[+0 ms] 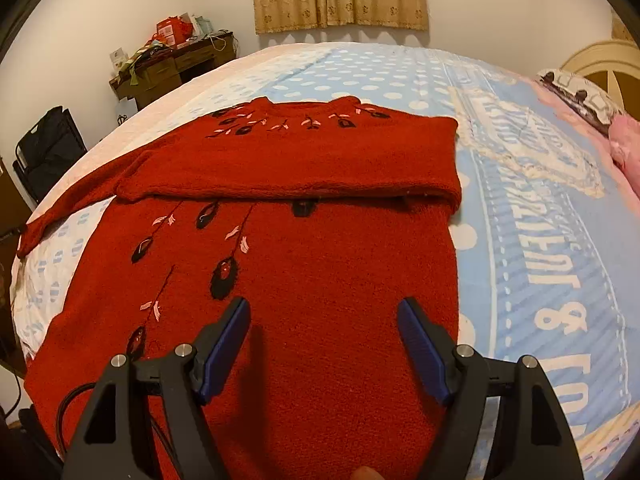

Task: Fold small clothes
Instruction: 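Reach the left tool to the other sleeve cuff and close on it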

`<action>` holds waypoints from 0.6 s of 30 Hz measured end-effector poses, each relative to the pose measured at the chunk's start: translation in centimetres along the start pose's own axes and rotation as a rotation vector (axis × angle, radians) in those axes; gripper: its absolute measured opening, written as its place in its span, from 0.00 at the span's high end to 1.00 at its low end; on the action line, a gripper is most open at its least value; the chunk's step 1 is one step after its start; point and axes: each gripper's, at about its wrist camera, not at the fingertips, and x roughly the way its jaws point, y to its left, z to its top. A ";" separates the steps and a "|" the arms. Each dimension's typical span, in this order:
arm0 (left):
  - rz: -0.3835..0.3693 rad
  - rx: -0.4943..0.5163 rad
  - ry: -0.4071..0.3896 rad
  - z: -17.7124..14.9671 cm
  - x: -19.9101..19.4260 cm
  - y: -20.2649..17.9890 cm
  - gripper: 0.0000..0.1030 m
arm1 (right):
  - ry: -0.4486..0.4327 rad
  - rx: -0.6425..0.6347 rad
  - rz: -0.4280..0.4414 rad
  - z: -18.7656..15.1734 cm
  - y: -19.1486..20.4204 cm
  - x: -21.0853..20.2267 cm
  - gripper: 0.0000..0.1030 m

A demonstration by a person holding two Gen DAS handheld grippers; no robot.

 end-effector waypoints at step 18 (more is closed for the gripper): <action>-0.135 -0.075 0.028 -0.7 0.8 0.1 0.58 | 0.007 0.016 0.001 -0.2 -0.2 0.1 0.26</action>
